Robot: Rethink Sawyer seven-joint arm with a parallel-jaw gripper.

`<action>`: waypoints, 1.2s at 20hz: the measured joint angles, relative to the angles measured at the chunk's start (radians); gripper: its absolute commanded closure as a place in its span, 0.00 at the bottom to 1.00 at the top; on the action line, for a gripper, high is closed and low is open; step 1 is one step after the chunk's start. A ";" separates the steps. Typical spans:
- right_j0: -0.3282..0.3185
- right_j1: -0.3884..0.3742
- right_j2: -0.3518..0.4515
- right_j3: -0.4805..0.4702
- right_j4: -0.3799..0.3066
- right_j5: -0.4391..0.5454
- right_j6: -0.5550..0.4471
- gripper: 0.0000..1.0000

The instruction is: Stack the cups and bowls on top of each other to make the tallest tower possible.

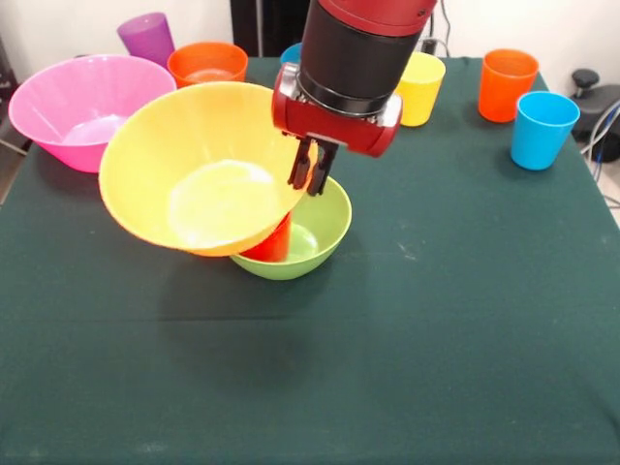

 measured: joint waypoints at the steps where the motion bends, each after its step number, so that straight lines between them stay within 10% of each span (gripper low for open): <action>1: 0.000 0.000 0.000 0.000 0.000 -0.004 0.000 1.00; 24: -0.010 0.048 -0.043 -0.040 0.035 -0.136 0.000 1.00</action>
